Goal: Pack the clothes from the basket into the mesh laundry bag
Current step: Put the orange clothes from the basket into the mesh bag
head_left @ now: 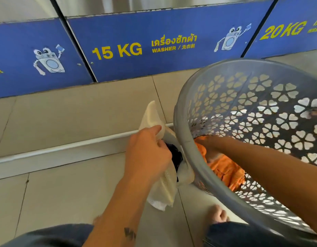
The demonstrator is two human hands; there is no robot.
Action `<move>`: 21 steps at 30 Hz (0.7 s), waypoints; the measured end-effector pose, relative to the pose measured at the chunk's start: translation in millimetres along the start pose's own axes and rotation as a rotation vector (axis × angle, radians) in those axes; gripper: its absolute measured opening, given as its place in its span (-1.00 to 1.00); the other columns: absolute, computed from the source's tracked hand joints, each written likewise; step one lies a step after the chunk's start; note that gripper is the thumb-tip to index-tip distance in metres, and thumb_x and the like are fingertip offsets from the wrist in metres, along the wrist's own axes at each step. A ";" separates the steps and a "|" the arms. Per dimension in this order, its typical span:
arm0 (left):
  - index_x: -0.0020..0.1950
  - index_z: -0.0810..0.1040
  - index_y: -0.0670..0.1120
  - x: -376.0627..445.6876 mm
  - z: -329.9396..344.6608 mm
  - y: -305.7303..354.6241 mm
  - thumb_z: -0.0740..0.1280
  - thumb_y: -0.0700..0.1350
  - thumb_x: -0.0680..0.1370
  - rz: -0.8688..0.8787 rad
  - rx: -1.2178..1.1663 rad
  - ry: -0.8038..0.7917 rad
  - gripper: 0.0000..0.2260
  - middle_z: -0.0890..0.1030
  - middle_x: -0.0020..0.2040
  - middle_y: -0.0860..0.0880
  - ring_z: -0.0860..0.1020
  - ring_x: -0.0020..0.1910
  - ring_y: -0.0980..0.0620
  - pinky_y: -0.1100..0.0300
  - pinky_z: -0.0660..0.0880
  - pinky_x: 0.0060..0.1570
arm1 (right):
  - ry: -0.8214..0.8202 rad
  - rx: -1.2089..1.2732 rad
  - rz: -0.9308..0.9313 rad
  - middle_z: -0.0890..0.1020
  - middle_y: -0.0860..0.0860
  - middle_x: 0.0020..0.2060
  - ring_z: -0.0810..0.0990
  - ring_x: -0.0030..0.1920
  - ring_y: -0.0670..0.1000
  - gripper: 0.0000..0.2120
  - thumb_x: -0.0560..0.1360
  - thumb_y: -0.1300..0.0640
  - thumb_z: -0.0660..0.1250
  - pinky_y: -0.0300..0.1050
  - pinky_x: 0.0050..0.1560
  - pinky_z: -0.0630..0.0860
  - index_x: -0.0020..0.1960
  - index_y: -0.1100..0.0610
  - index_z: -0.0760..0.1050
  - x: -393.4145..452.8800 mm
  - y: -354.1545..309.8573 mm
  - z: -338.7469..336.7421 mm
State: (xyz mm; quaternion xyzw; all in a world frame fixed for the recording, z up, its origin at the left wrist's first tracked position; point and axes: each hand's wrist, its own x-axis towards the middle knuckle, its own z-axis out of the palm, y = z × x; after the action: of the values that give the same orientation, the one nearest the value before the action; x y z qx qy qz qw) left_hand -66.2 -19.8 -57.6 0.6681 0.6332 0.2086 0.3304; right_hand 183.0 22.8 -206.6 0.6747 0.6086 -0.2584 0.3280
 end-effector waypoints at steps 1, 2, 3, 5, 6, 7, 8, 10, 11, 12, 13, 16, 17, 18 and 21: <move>0.38 0.49 0.05 1.1 1.1 -1.8 0.25 -0.16 0.56 0.002 0.007 -0.011 -0.61 0.55 0.30 0.01 0.51 0.23 0.00 0.28 0.36 0.01 | -0.018 -0.023 0.011 0.17 0.13 0.60 0.10 0.61 0.21 0.11 0.33 -0.20 0.52 0.27 0.57 0.09 0.63 -0.09 -0.12 9.0 1.2 5.4; 0.35 0.52 0.04 2.3 1.9 -3.6 0.25 -0.17 0.55 0.003 0.009 -0.019 -0.63 0.57 0.26 0.00 0.51 0.21 0.00 0.27 0.35 0.01 | -0.048 -0.040 0.006 0.09 0.15 0.62 -0.01 0.62 0.25 0.16 0.32 -0.23 0.51 0.35 0.56 0.01 0.63 -0.10 -0.20 26.6 6.1 18.5; 0.31 0.54 0.02 3.2 2.7 -5.7 0.26 -0.18 0.55 0.002 0.011 -0.027 -0.65 0.58 0.23 -0.01 0.52 0.17 -0.01 0.25 0.39 0.02 | -0.062 -0.043 -0.001 0.01 0.17 0.63 -0.11 0.61 0.32 0.24 0.25 -0.30 0.51 0.44 0.52 -0.01 0.60 -0.14 -0.29 41.0 9.7 32.4; 0.31 0.55 0.02 4.8 3.4 -11.4 0.27 -0.18 0.54 -0.005 0.016 -0.036 -0.65 0.59 0.22 0.01 0.54 0.14 -0.02 0.22 0.44 0.09 | -0.105 -0.055 0.006 -0.12 0.19 0.63 -0.20 0.57 0.44 0.28 0.19 -0.32 0.47 0.50 0.48 0.04 0.59 -0.16 -0.34 47.0 8.3 52.1; 0.34 0.52 0.04 5.4 2.9 -14.6 0.28 -0.16 0.54 -0.011 0.023 -0.041 -0.63 0.57 0.26 0.04 0.53 0.19 0.00 0.25 0.40 0.11 | -0.093 -0.053 0.015 -0.13 0.23 0.62 -0.15 0.57 0.45 0.15 0.32 -0.25 0.43 0.45 0.49 0.09 0.62 -0.09 -0.28 45.4 5.2 62.8; 0.37 0.50 0.07 5.8 2.5 -17.9 0.28 -0.15 0.55 -0.020 0.031 -0.046 -0.61 0.55 0.29 0.08 0.49 0.25 0.03 0.28 0.35 0.12 | -0.065 -0.095 0.000 -0.08 0.26 0.61 -0.03 0.57 0.43 -0.03 0.48 -0.13 0.38 0.38 0.49 0.17 0.64 -0.02 -0.20 41.4 -1.0 70.7; 0.38 0.48 0.09 6.3 2.2 -20.9 0.29 -0.13 0.55 -0.031 0.036 -0.051 -0.61 0.53 0.31 0.10 0.46 0.29 0.05 0.28 0.32 0.12 | -0.011 -0.117 0.011 0.03 0.26 0.58 0.14 0.54 0.39 -0.18 0.58 -0.02 0.32 0.29 0.45 0.30 0.64 0.01 -0.12 33.5 -7.7 75.5; 0.39 0.47 0.11 6.0 0.3 -24.4 0.30 -0.11 0.56 -0.050 0.032 -0.060 -0.60 0.51 0.33 0.11 0.45 0.32 0.05 0.27 0.32 0.16 | 0.108 -0.189 -0.001 0.27 0.20 0.45 0.45 0.37 0.27 -0.24 0.57 0.01 0.35 0.14 0.23 0.55 0.61 -0.02 -0.01 28.3 -14.6 79.7; 0.39 0.48 0.10 5.2 -0.9 -25.0 0.30 -0.11 0.55 -0.052 0.030 -0.068 -0.60 0.51 0.34 0.10 0.44 0.33 0.05 0.27 0.32 0.16 | 0.116 -0.199 -0.031 0.36 0.18 0.40 0.53 0.29 0.22 -0.20 0.52 -0.01 0.42 0.08 0.12 0.59 0.60 -0.05 0.03 27.0 -15.1 75.9; 0.39 0.48 0.09 4.3 -1.9 -25.4 0.30 -0.12 0.55 -0.049 0.027 -0.076 -0.61 0.52 0.33 0.09 0.44 0.33 0.04 0.27 0.31 0.16 | 0.093 -0.189 -0.054 0.42 0.17 0.37 0.56 0.26 0.21 -0.15 0.47 -0.02 0.47 0.06 0.08 0.60 0.59 -0.06 0.04 30.9 -10.3 74.8; 0.38 0.49 0.08 3.9 -2.6 -26.3 0.30 -0.13 0.55 -0.043 0.028 -0.086 -0.61 0.52 0.32 0.09 0.45 0.32 0.03 0.27 0.31 0.16 | 0.058 -0.178 -0.067 0.44 0.15 0.39 0.56 0.29 0.21 -0.12 0.43 -0.01 0.50 0.07 0.12 0.58 0.59 -0.06 0.06 32.5 -5.1 68.2; 0.39 0.48 0.09 3.9 -5.8 -34.7 0.29 -0.12 0.55 -0.059 0.040 -0.088 -0.60 0.52 0.34 0.05 0.45 0.33 -0.01 0.18 0.37 0.24 | 0.010 -0.112 -0.086 0.45 0.08 0.45 0.48 0.40 0.16 -0.19 0.42 0.16 0.43 0.05 0.31 0.51 0.58 -0.07 0.16 9.2 4.2 27.8; 0.39 0.48 0.11 3.4 -8.2 -37.7 0.29 -0.12 0.55 -0.080 0.042 -0.085 -0.60 0.51 0.35 0.05 0.45 0.33 -0.02 0.14 0.39 0.26 | 0.008 -0.075 -0.060 0.47 0.11 0.43 0.50 0.38 0.17 -0.22 0.44 0.20 0.37 0.00 0.29 0.52 0.59 -0.06 0.16 -1.2 8.1 15.7; 0.39 0.47 0.12 2.8 -11.0 -39.9 0.28 -0.12 0.55 -0.097 0.038 -0.084 -0.60 0.50 0.36 0.04 0.46 0.32 -0.03 0.12 0.41 0.25 | 0.009 -0.026 -0.032 0.48 0.15 0.42 0.51 0.36 0.19 -0.23 0.47 0.22 0.32 -0.04 0.24 0.54 0.61 -0.03 0.13 -11.7 13.0 4.4; 0.38 0.49 0.11 -0.8 -22.0 -41.0 0.27 -0.13 0.55 -0.099 0.012 -0.078 -0.60 0.50 0.37 0.00 0.57 0.14 -0.07 0.09 0.50 0.14 | 0.097 0.100 0.001 0.49 0.20 0.39 0.52 0.32 0.23 -0.28 0.47 0.23 0.26 -0.01 0.17 0.56 0.59 0.02 0.14 -51.4 25.7 -26.4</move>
State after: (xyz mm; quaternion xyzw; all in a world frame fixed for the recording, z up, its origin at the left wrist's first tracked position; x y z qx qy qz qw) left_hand -110.6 -17.5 -71.2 0.6455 0.6534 0.1620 0.3609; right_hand 200.7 8.2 -147.7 0.7022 0.6098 -0.2556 0.2641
